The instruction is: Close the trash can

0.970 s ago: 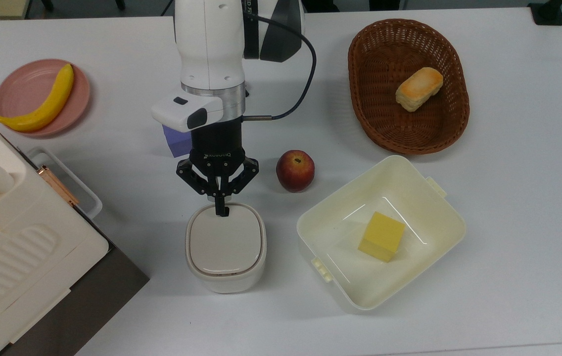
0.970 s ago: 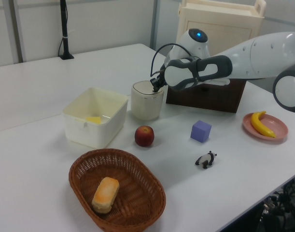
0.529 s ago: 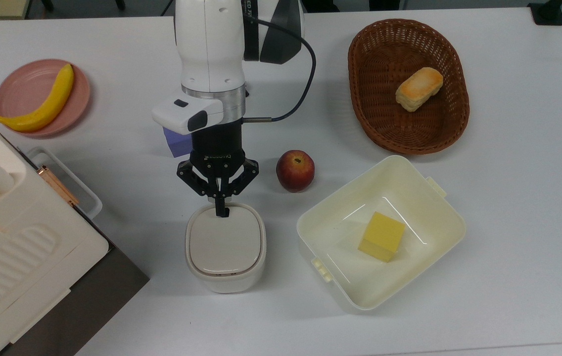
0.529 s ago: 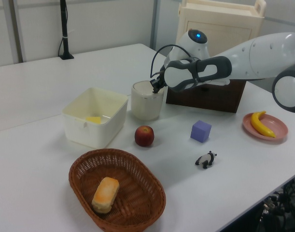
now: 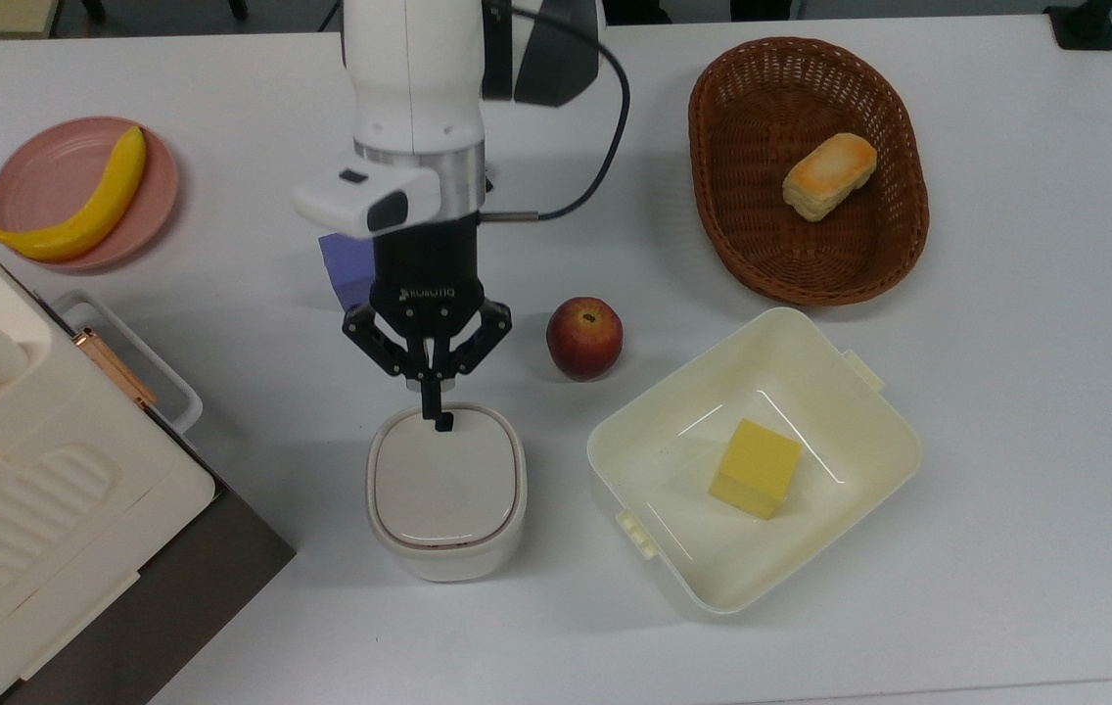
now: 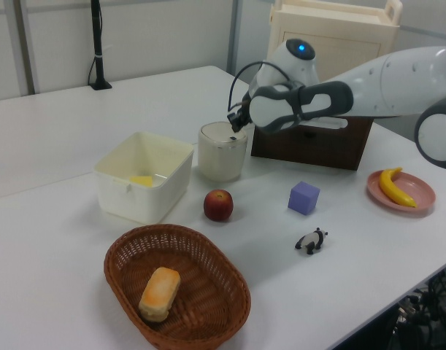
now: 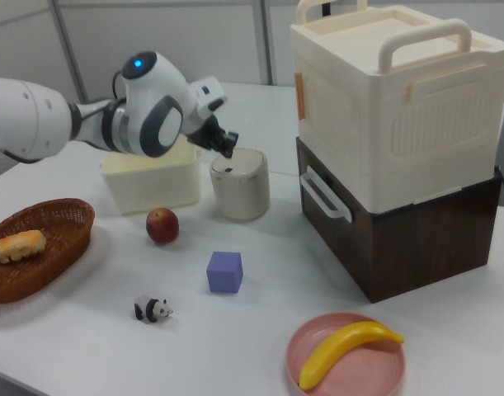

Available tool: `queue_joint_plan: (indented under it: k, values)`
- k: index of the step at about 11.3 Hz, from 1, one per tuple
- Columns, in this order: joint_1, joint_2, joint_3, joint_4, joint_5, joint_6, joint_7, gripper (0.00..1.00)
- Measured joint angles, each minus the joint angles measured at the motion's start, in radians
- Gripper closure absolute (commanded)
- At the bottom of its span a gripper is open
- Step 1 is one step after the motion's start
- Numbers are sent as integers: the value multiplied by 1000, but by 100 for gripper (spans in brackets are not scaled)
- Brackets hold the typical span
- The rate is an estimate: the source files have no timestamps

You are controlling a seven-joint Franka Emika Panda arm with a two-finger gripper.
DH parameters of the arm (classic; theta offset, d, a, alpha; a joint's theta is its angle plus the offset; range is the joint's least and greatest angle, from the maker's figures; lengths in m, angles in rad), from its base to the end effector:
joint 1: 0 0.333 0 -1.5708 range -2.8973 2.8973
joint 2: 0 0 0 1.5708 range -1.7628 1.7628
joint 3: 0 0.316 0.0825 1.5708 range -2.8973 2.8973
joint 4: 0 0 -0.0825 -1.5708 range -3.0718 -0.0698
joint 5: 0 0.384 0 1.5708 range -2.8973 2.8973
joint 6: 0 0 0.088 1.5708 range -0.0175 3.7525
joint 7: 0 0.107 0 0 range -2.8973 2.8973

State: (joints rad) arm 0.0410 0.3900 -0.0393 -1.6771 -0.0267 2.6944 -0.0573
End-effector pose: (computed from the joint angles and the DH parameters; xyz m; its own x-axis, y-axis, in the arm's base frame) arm 0.7074 0.0059 0.4488 0.8068 0.0938 0.5833 0.0637 -0.9954 0.0719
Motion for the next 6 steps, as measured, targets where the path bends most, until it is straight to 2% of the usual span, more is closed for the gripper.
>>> queue_joint_plan:
  k: [2, 3, 4, 5, 6]
  values:
    - [1, -74, 4, -3, 0, -10, 0, 91]
    - [2, -118, 7, -6, 0, -72, 0, 86]
    - [2, -170, 11, -6, 0, -191, 0, 67]
    - [4, -230, 16, -6, 1, -342, 0, 38]
    - [6, -291, 20, -6, 5, -509, 0, 0]
